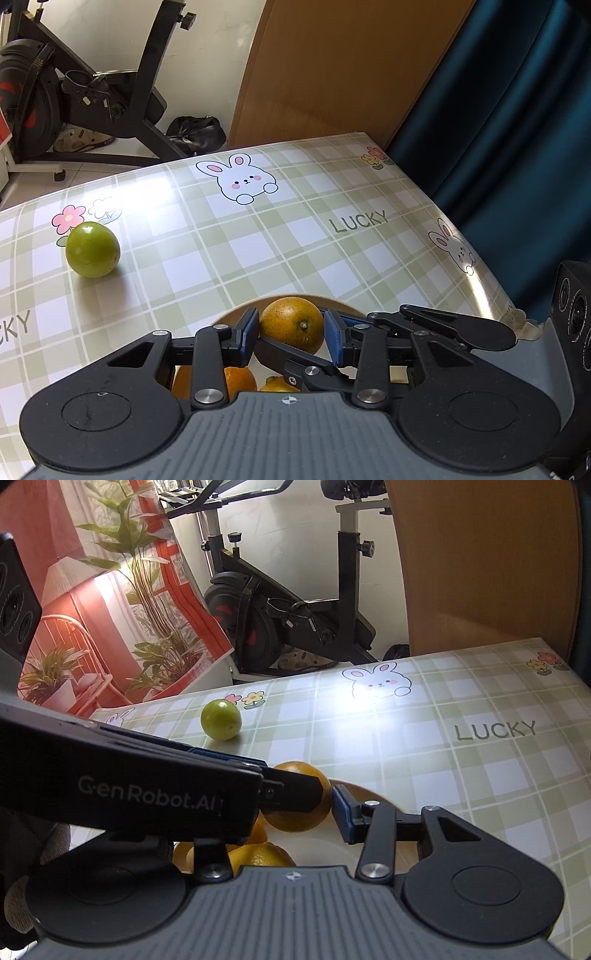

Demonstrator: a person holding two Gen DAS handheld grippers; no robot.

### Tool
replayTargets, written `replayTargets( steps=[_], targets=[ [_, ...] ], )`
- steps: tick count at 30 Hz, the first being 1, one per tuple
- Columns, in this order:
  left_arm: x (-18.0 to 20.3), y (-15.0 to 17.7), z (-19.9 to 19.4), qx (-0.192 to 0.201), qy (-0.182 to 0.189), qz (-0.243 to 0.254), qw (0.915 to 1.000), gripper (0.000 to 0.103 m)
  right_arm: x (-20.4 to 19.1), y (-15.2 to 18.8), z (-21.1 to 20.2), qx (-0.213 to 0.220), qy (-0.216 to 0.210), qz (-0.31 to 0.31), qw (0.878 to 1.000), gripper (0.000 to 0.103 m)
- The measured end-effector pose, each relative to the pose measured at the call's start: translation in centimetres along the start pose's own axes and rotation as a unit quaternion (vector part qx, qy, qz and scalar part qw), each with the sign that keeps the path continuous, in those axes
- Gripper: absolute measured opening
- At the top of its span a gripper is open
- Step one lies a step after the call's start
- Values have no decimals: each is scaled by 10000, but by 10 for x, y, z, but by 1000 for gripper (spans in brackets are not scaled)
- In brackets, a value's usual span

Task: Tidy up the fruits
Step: 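Carry the tangerine onto the beige plate and open both tools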

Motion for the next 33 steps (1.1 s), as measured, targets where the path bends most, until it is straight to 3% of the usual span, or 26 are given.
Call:
replayTargets(
  steps=[25,33],
  targets=[
    [-15,5,7,-129,-115,-250,9995,41,-3,2,22,-427,-8,159,9990,46],
    [-23,4,-11,183,-69,-402,9990,41,-5,2,25,-466,46,68,9989,46]
  ],
)
Point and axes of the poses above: each gripper's, at about its wrist camera, not at the fingertips, and z roughly the way its jaws point, x to its right, y to its underside, the point moved 4 cm from there along z, roughly the way its jaws point, and after that the axes turned 1 degree about x, right-handed, at the moved point
